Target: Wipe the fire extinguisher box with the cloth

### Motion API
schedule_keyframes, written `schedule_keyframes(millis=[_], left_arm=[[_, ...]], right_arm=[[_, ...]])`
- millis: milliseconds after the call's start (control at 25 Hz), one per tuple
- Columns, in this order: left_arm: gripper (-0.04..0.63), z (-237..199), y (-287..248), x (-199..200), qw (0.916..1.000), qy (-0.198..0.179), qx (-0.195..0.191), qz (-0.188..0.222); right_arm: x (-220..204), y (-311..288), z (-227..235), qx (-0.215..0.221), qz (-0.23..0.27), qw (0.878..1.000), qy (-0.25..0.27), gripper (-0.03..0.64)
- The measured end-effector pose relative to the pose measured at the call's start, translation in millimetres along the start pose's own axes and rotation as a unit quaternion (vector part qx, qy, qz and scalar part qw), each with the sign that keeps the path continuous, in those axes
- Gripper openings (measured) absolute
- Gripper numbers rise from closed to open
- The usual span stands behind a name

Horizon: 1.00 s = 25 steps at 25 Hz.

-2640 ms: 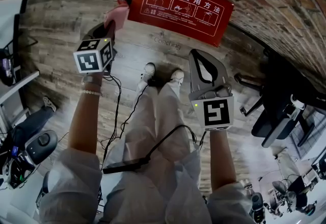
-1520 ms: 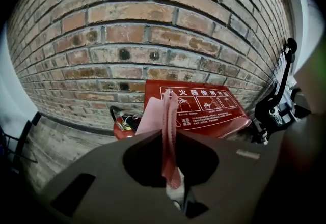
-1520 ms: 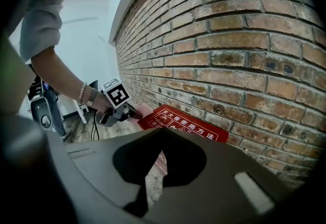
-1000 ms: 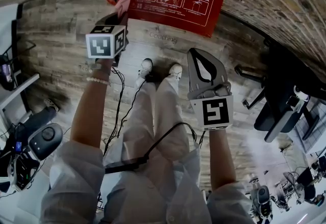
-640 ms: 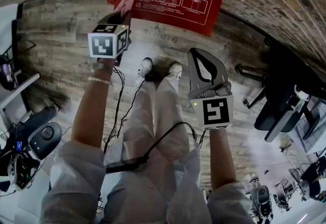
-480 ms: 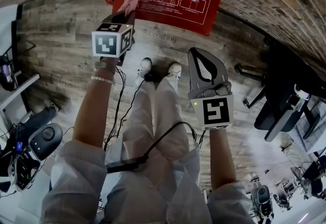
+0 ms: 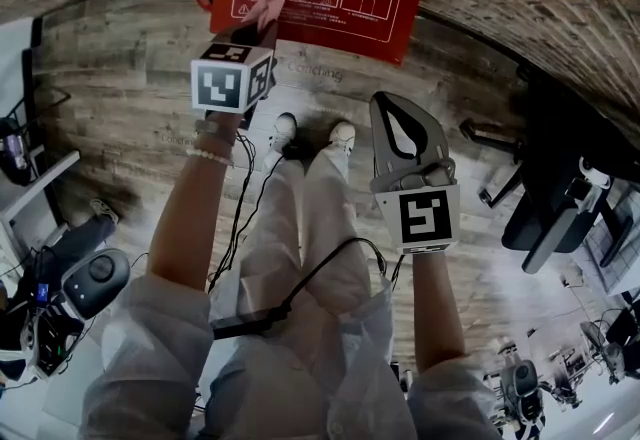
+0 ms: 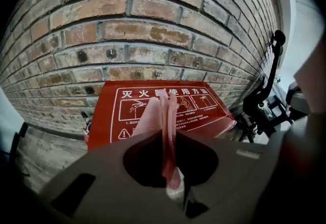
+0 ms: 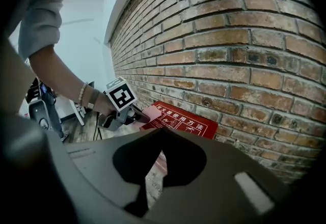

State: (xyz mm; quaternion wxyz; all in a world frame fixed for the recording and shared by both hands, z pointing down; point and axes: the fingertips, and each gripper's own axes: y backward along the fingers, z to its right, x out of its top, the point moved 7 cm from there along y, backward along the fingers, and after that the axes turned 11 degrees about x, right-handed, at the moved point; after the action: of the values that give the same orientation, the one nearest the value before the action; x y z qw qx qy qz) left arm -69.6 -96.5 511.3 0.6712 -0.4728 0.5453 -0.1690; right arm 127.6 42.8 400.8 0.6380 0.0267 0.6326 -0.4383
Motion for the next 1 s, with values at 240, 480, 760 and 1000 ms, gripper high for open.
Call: schedule_keyframes(millis=[240,480,760,1000], left_arm=[[0.009,23,-5,4,0.9997,-0.021,-0.016,0.002],[0.009,46,-7,7,0.998,-0.054,-0.03,0.016],[0.009,71,-10,6,0.9958,-0.075,-0.047,0.022],[0.009,93,-13,5,0.9939,-0.086,-0.063,0.028]], right_arm=[[-4,7,5,-0.007,0.002,1.0,-0.004,0.008],[-11,14,9,-0.013,0.005,1.0,-0.007,0.008],[-16,20,11,-0.016,0.002,1.0,-0.009,0.008],[-22,26,14,-0.019,0.001,1.0,-0.011,0.008]])
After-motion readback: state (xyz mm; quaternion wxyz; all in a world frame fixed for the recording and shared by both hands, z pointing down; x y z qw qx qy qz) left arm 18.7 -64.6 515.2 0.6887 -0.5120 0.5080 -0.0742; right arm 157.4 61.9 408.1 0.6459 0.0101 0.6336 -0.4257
